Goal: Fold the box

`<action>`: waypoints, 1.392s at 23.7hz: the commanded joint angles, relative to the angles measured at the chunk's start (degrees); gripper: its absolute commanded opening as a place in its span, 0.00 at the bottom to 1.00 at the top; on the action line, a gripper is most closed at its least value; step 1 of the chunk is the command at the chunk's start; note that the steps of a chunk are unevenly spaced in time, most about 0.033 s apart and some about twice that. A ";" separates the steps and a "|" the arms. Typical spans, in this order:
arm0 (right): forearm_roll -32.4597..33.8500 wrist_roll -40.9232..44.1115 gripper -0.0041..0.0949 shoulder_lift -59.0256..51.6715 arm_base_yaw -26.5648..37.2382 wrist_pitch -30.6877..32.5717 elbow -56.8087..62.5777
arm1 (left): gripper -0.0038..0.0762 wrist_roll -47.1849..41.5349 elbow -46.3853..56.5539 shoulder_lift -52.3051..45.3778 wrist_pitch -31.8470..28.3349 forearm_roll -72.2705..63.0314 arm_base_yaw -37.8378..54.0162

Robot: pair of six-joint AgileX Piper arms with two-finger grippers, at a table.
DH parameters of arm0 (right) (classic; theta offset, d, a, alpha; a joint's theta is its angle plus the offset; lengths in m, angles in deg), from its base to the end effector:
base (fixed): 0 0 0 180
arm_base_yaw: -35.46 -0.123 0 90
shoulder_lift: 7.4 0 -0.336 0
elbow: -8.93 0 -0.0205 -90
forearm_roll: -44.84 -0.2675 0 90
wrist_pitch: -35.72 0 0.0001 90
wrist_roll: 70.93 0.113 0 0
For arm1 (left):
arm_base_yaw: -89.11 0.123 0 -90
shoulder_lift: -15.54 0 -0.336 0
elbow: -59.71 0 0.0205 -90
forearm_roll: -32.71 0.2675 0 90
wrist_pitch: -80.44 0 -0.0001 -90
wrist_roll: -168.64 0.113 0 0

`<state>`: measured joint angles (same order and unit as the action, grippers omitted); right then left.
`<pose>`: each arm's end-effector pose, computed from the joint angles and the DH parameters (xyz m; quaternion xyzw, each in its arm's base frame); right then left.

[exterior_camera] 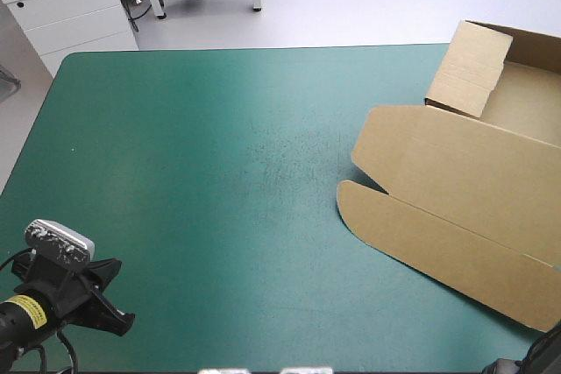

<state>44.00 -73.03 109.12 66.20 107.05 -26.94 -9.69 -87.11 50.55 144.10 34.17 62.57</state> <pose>0.3993 -0.2356 0.3875 0.2406 0.9399 -0.0614 0.2343 0.0456 -0.0199 0.3588 0.2230 0.8853 -0.0754 0.4011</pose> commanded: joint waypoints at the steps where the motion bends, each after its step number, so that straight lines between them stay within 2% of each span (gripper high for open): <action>1: -0.96 -0.45 0.02 -0.69 2.33 -1.56 -1.54 | 0.04 -0.05 -1.55 0.39 -2.89 0.23 -0.32; 8: -1.07 -0.58 0.04 4.68 3.90 -0.33 -1.54 | 0.04 -0.05 -1.55 0.39 -2.76 0.03 -0.32; 10: -2.20 -2.84 0.14 5.06 3.90 0.52 -1.54 | 0.04 0.18 -1.55 0.39 -2.76 0.03 -0.32; 11: -2.46 -4.33 0.28 5.06 3.90 0.11 -1.65 | 0.04 0.19 -1.55 0.39 -2.88 0.03 -0.32; 12: -2.46 -4.35 0.38 5.06 3.90 -0.01 -1.85 | 0.04 0.19 -1.55 0.39 -3.16 0.03 -0.32; 13: -2.75 -4.35 0.58 5.06 3.90 0.50 -2.69 | 0.04 0.19 -1.55 0.39 -3.64 0.03 -0.32; 14: -3.01 -3.92 0.69 5.06 3.90 0.50 -3.15 | 0.04 0.19 -1.55 0.39 -3.76 0.03 -0.32; 15: -3.55 -3.71 0.84 4.36 3.90 0.50 -3.93 | 0.04 0.19 -1.55 0.39 -3.54 0.03 -0.32; 16: -3.54 -3.80 0.89 3.47 3.90 0.50 -4.37 | 0.04 0.19 -1.55 0.39 -3.45 0.03 -0.32; 17: -3.54 -3.80 0.89 2.66 3.90 0.50 -4.48 | 0.04 0.19 -1.55 0.39 -3.45 0.03 -0.32; 20: -4.73 -3.80 0.88 -0.46 3.90 0.50 -4.86 | 0.04 0.19 -1.55 0.39 -3.45 0.16 -0.32; 22: -10.51 -4.32 0.78 -4.06 3.90 0.50 -4.86 | 0.04 0.19 -1.55 0.39 -3.45 1.87 -0.32; 24: -17.52 -10.90 0.52 -7.55 3.90 0.50 -4.86 | 0.04 0.19 -1.55 0.39 -3.65 2.79 -0.32; 27: -25.40 -11.47 0.06 -12.00 3.61 0.50 -4.71 | 0.04 0.19 -1.55 0.39 -3.65 2.79 -0.32; 28: -26.28 -11.79 0.04 -13.46 2.99 0.50 -4.64 | 0.04 0.05 -1.55 0.39 -3.65 2.79 -0.32; 33: -25.97 -12.52 0.04 -19.17 -3.59 0.50 -4.64 | 0.04 -0.11 -1.55 0.39 -2.86 2.79 -0.32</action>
<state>20.29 -84.43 94.99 65.99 107.04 -29.79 -9.64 -87.11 50.55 144.10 36.63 62.57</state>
